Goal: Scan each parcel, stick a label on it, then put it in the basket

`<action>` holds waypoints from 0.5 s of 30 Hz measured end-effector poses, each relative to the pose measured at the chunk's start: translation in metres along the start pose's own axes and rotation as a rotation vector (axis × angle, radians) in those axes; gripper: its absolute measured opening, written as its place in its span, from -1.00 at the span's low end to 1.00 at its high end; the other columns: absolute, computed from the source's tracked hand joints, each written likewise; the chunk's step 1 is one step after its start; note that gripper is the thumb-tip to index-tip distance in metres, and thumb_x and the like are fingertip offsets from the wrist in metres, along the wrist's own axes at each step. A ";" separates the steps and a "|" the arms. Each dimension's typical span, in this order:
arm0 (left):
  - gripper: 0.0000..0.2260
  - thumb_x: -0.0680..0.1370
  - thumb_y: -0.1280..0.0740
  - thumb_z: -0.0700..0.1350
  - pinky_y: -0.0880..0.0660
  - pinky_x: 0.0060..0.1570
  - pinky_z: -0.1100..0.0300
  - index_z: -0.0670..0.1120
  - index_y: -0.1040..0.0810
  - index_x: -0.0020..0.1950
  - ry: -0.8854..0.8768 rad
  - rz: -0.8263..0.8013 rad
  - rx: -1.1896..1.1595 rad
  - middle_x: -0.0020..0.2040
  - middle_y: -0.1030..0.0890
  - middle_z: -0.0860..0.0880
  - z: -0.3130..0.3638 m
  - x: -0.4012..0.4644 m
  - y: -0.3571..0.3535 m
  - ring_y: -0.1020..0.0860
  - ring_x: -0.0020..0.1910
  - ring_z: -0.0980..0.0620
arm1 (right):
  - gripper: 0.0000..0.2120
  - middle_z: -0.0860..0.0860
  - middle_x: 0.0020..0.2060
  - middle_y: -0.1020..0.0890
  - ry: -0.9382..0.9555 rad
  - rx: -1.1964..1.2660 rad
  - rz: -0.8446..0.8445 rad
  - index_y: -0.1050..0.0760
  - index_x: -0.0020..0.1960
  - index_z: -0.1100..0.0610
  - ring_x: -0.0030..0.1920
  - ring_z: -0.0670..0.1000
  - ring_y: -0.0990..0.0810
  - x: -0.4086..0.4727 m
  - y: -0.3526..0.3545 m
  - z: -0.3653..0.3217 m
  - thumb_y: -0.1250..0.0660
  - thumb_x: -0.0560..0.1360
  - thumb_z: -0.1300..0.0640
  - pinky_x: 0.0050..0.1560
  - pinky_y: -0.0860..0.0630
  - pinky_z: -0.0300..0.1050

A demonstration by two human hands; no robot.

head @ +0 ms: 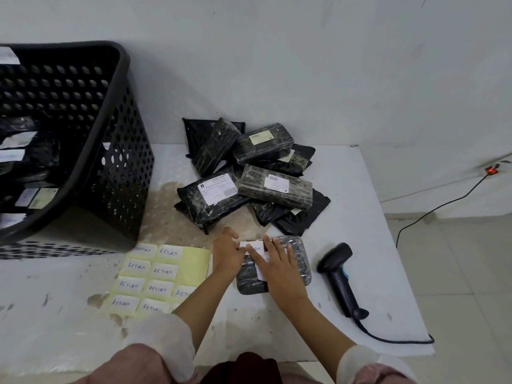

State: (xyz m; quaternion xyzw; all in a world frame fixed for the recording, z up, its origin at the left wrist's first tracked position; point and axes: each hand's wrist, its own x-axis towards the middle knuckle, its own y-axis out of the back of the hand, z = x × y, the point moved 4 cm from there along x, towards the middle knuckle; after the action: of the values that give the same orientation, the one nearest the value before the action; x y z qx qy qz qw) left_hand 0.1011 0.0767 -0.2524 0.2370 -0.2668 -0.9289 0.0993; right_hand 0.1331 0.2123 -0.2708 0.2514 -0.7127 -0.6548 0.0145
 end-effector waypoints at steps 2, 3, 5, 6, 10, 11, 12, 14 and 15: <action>-0.76 0.45 -0.39 -0.37 -0.59 -0.14 -0.11 -0.13 -0.41 -0.02 -0.011 0.003 0.007 -0.26 -0.52 -0.13 0.000 -0.001 0.000 -0.61 -0.20 -0.20 | -0.29 0.12 0.56 0.16 -0.001 -0.021 -0.001 0.27 0.54 -0.15 0.55 0.18 0.17 0.002 0.002 -0.001 -0.12 0.62 0.20 0.51 0.16 0.21; -0.76 0.45 -0.38 -0.37 -0.59 -0.13 -0.10 -0.13 -0.41 -0.02 -0.017 0.003 0.008 -0.26 -0.52 -0.13 0.000 -0.001 0.001 -0.62 -0.20 -0.21 | -0.31 0.13 0.56 0.14 -0.008 -0.041 -0.001 0.28 0.55 -0.13 0.55 0.19 0.15 0.002 0.004 -0.003 -0.11 0.63 0.16 0.50 0.15 0.24; -0.76 0.45 -0.37 -0.38 -0.59 -0.14 -0.11 -0.14 -0.41 0.00 -0.034 0.010 0.004 -0.27 -0.52 -0.13 0.003 -0.001 0.001 -0.61 -0.20 -0.21 | -0.34 0.14 0.55 0.10 -0.034 -0.052 0.002 0.26 0.56 -0.08 0.55 0.20 0.10 0.006 0.008 -0.007 -0.10 0.64 0.10 0.49 0.12 0.28; -0.75 0.45 -0.37 -0.39 -0.59 -0.15 -0.11 -0.15 -0.41 0.01 -0.046 0.017 0.004 -0.28 -0.51 -0.12 0.004 -0.001 0.002 -0.61 -0.21 -0.21 | -0.35 0.14 0.55 0.06 -0.052 -0.051 0.003 0.23 0.56 -0.06 0.54 0.20 0.08 0.008 0.009 -0.009 -0.10 0.63 0.09 0.49 0.10 0.30; -0.67 0.44 -0.38 -0.38 -0.58 -0.10 -0.02 -0.18 -0.41 0.14 -0.049 0.038 0.043 -0.09 -0.52 -0.18 0.003 -0.001 0.002 -0.54 -0.21 -0.09 | -0.37 0.14 0.54 -0.06 -0.085 -0.042 0.017 0.09 0.58 0.04 0.53 0.20 -0.05 0.004 0.009 -0.014 -0.15 0.61 0.08 0.49 -0.01 0.28; -0.64 0.43 -0.40 -0.36 -0.57 -0.08 0.01 -0.18 -0.40 0.17 -0.038 0.034 0.044 0.01 -0.51 -0.23 0.001 0.000 0.002 -0.54 -0.18 -0.08 | -0.36 0.13 0.51 -0.21 -0.099 -0.045 0.068 -0.08 0.56 0.07 0.50 0.19 -0.21 0.000 0.010 -0.014 -0.27 0.56 0.06 0.46 -0.16 0.25; -0.61 0.43 -0.42 -0.33 -0.56 -0.06 0.01 -0.17 -0.38 0.20 -0.020 0.021 0.051 0.09 -0.49 -0.24 0.000 -0.001 0.002 -0.56 -0.12 -0.11 | -0.36 0.11 0.43 -0.38 -0.108 -0.046 0.104 -0.29 0.49 0.09 0.41 0.15 -0.39 -0.003 0.010 -0.014 -0.40 0.46 0.04 0.38 -0.34 0.21; -0.54 0.45 -0.45 -0.17 -0.52 -0.07 0.06 -0.11 -0.33 0.27 0.001 0.014 0.229 0.17 -0.47 -0.18 -0.001 -0.001 0.005 -0.57 0.01 -0.15 | -0.37 0.06 0.34 -0.51 -0.109 -0.060 0.144 -0.44 0.39 0.09 0.31 0.11 -0.52 -0.005 0.010 -0.014 -0.49 0.36 0.03 0.28 -0.47 0.14; -0.51 0.45 -0.45 -0.08 -0.48 -0.12 0.11 -0.06 -0.30 0.29 -0.024 0.028 0.389 0.20 -0.45 -0.12 0.000 -0.002 0.009 -0.56 0.06 -0.13 | -0.37 0.07 0.39 -0.45 -0.114 -0.047 0.145 -0.37 0.44 0.11 0.36 0.13 -0.46 -0.005 0.007 -0.012 -0.44 0.41 0.04 0.34 -0.41 0.16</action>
State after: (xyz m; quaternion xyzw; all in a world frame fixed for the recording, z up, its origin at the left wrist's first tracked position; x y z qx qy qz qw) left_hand 0.1034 0.0703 -0.2464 0.2368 -0.4457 -0.8611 0.0612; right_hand 0.1395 0.2030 -0.2605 0.1608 -0.7133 -0.6817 0.0272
